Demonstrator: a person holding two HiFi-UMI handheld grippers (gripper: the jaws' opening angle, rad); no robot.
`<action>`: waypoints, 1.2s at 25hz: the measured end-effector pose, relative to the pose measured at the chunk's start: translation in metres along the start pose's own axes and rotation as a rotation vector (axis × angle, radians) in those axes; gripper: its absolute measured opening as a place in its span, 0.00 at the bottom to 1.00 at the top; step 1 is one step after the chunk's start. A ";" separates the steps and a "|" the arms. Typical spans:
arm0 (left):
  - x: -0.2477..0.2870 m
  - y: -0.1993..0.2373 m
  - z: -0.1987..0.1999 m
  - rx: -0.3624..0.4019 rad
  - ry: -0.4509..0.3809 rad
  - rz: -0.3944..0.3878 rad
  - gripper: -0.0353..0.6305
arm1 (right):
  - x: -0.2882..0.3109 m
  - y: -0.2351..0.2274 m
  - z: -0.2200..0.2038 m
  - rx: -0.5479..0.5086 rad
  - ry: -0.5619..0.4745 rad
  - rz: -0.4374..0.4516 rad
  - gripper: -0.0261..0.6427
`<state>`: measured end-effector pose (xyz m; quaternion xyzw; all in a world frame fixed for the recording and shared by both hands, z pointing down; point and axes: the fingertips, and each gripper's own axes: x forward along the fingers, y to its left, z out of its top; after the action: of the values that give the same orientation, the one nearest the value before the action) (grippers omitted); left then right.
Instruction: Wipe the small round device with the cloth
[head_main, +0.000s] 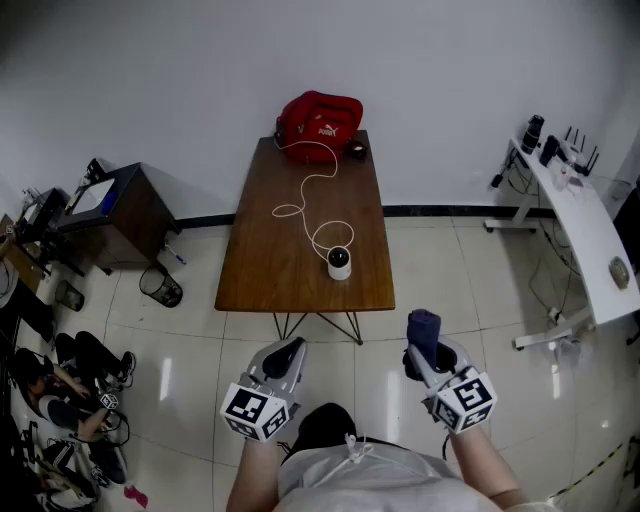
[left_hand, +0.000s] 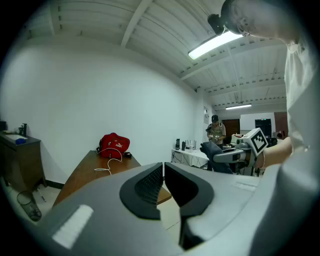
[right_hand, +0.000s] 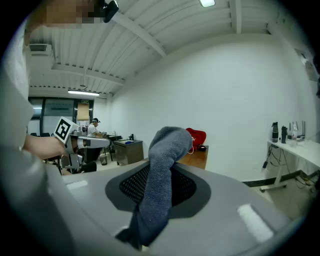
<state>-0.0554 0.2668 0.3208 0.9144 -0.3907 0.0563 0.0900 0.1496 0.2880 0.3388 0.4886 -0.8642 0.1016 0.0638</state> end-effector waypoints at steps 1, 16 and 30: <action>0.006 0.004 -0.001 -0.012 -0.004 0.000 0.06 | 0.005 -0.005 -0.003 0.000 0.015 -0.002 0.19; 0.135 0.152 -0.012 -0.145 0.011 0.004 0.06 | 0.175 -0.088 0.003 -0.032 0.173 0.020 0.19; 0.243 0.162 -0.071 -0.190 0.208 -0.193 0.05 | 0.306 -0.101 -0.066 -0.006 0.463 0.175 0.19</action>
<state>-0.0079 0.0002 0.4522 0.9244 -0.2931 0.1046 0.2207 0.0800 -0.0013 0.4780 0.3753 -0.8660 0.2134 0.2525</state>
